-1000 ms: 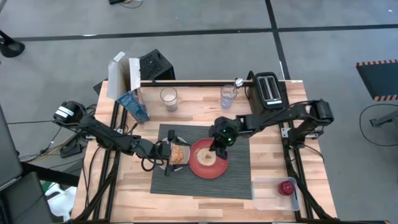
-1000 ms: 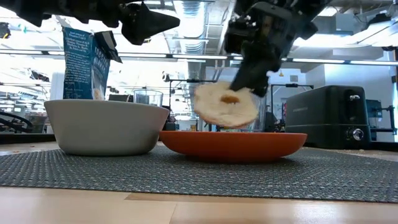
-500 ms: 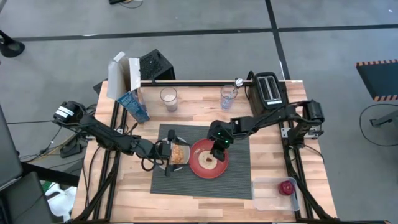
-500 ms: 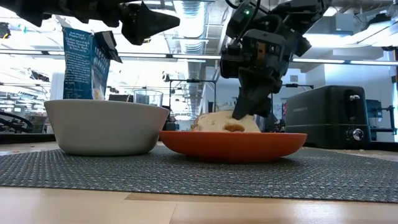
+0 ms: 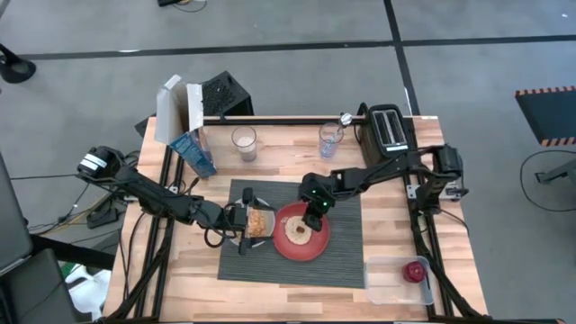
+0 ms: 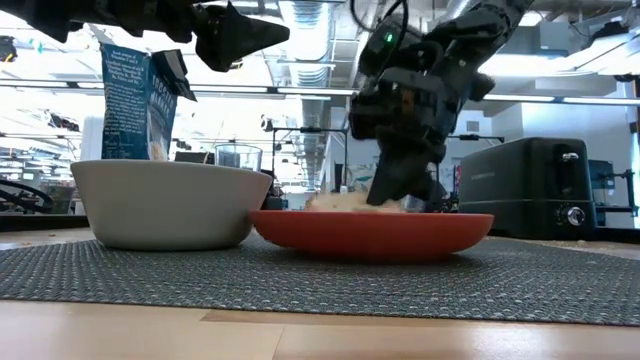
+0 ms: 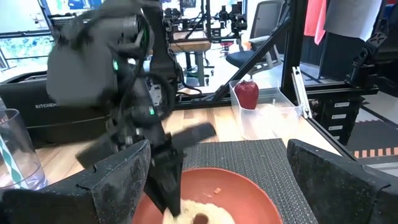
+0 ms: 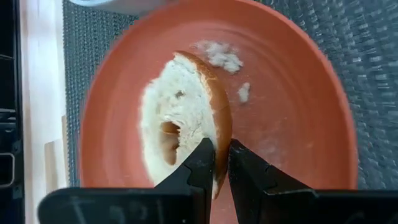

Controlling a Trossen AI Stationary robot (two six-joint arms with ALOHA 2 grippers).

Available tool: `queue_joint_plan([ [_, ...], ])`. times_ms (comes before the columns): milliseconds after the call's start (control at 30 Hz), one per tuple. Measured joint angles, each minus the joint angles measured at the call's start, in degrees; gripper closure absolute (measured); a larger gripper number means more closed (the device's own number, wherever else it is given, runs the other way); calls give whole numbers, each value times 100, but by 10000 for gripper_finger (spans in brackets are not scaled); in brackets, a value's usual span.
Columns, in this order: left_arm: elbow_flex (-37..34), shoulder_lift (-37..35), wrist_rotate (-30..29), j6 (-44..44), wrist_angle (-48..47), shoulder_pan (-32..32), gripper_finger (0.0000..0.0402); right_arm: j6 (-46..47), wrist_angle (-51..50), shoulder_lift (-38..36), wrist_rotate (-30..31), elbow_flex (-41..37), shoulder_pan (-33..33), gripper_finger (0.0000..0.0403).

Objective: Arrange a breakfast setting
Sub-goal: Put the bread on the plate, then put the apple on the top right side of the table mat

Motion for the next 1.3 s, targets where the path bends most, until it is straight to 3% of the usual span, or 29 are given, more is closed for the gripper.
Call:
queue_joint_plan([
  [300,2,2,35,3,55,4,38,24,-22,187,9,-8,4,321],
  [600,2,2,35,5,46,4,38,-7,-148,164,-151,43,4,226],
  [833,7,2,42,20,56,26,38,-220,-1260,-495,-212,413,91,180],
  [1133,11,2,105,-94,46,39,38,-237,-2139,-1715,35,438,544,175],
  [1300,11,2,83,-148,21,39,38,267,-2719,-2334,393,438,1095,177],
])
